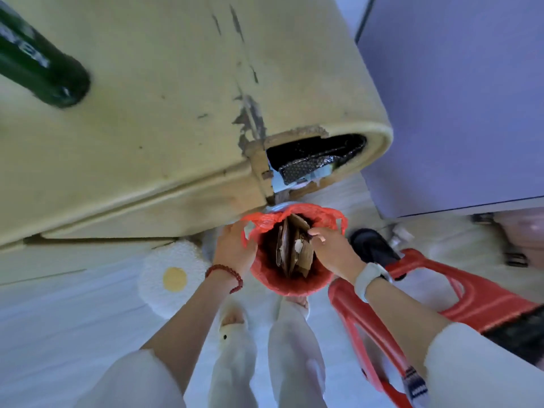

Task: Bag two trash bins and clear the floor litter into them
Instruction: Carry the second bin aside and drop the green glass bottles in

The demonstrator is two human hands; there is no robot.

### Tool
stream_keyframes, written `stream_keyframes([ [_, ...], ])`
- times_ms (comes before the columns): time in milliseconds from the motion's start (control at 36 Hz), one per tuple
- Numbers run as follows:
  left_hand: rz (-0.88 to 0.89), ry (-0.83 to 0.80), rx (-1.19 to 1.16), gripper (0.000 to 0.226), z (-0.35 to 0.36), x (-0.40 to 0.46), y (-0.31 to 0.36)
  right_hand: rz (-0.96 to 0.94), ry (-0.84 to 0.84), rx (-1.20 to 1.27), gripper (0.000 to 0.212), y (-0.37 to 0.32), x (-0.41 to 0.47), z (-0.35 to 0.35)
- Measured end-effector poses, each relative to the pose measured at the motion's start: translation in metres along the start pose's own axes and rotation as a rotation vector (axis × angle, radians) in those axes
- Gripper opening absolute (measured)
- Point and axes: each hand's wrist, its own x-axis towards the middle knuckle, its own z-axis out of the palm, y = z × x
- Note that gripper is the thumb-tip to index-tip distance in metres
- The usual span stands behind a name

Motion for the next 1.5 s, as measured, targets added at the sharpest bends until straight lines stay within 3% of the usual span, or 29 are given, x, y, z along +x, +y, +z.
stream_keyframes([
  [111, 0.041, 0.081, -0.13, 0.021, -0.065, -0.049, 0.023, -0.119, -0.087, -0.026, 0.031, -0.069, -0.047, -0.034],
  [222, 0.092, 0.215, -0.21, 0.023, -0.129, -0.08, 0.03, -0.198, -0.103, -0.068, 0.031, -0.134, -0.081, -0.057],
  [444, 0.107, 0.674, -0.331, 0.016, -0.284, -0.079, 0.019, -0.486, -0.012, -0.064, 0.025, -0.292, -0.106, -0.07],
  [500, 0.083, 0.793, -0.384, 0.023, -0.324, -0.072, 0.015, -0.556, 0.042, -0.078, 0.028, -0.336, -0.106, -0.068],
  [583, 0.066, 0.884, -0.465, 0.05, -0.378, -0.058, 0.009, -0.676, 0.145, -0.005, 0.037, -0.399, -0.105, -0.059],
  [667, 0.075, 0.865, -0.486, 0.078, -0.42, -0.038, 0.005, -0.715, 0.201, 0.074, 0.055, -0.456, -0.1, -0.049],
  [750, 0.107, 0.791, -0.547, 0.086, -0.447, -0.018, 0.008, -0.711, 0.177, 0.122, 0.064, -0.497, -0.089, -0.038],
  [806, 0.12, 0.716, -0.602, 0.072, -0.457, -0.006, 0.013, -0.669, 0.168, 0.152, 0.057, -0.512, -0.081, -0.031],
  [917, 0.125, 0.664, -0.681, 0.02, -0.467, 0.009, 0.02, -0.598, 0.239, 0.157, 0.038, -0.516, -0.071, -0.025],
  [1194, 0.234, 0.619, -0.639, 0.035, -0.442, -0.009, 0.055, -0.685, 0.381, 0.189, 0.028, -0.465, -0.099, -0.063],
  [1361, 0.37, 0.376, -0.68, 0.024, -0.406, -0.045, 0.108, -0.656, 0.544, 0.129, 0.034, -0.413, -0.137, -0.119],
  [1500, 0.483, 0.18, -0.609, 0.025, -0.354, -0.063, 0.146, -0.494, 0.652, 0.151, 0.042, -0.34, -0.162, -0.143],
])
